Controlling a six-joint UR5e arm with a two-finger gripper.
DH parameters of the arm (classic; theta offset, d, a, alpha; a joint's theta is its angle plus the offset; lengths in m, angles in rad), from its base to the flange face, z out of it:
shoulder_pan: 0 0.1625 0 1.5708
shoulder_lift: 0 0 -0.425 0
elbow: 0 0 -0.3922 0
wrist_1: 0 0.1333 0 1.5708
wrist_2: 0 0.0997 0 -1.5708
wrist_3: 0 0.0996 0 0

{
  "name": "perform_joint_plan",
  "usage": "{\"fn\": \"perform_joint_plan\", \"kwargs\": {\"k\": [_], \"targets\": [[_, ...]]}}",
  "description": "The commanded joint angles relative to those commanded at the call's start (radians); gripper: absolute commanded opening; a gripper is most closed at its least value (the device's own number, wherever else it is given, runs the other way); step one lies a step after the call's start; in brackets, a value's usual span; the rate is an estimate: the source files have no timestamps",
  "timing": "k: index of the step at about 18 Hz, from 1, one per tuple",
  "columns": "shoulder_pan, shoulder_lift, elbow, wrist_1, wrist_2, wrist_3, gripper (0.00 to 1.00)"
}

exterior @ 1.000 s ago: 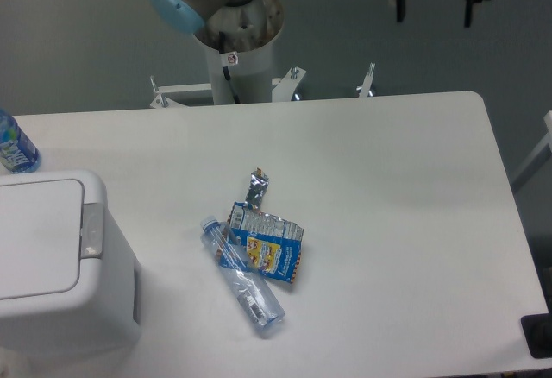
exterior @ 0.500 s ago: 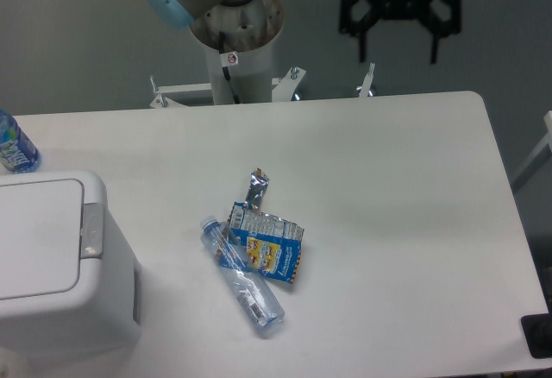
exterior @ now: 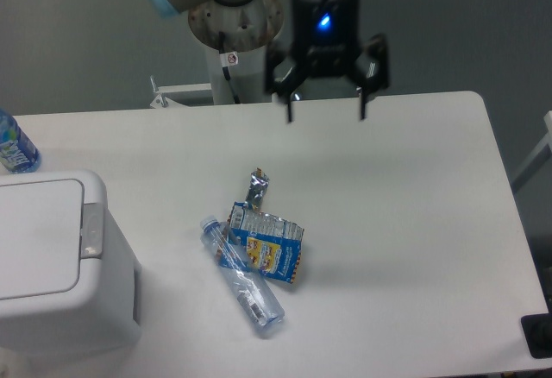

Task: Open the trash can
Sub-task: 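Move the open gripper down toward the white trash can's lid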

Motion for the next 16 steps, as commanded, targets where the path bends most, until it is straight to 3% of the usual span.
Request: {"fn": "perform_joint_plan", "kwargs": {"k": [3,5,16], "targets": [[-0.066,-0.052,0.022,0.119,0.0,-0.177,1.0],[-0.101,-0.068,0.017,0.166,0.0,-0.232,1.0],[-0.215,-0.102,0.011,0.166,-0.043,-0.401,1.0]]}}
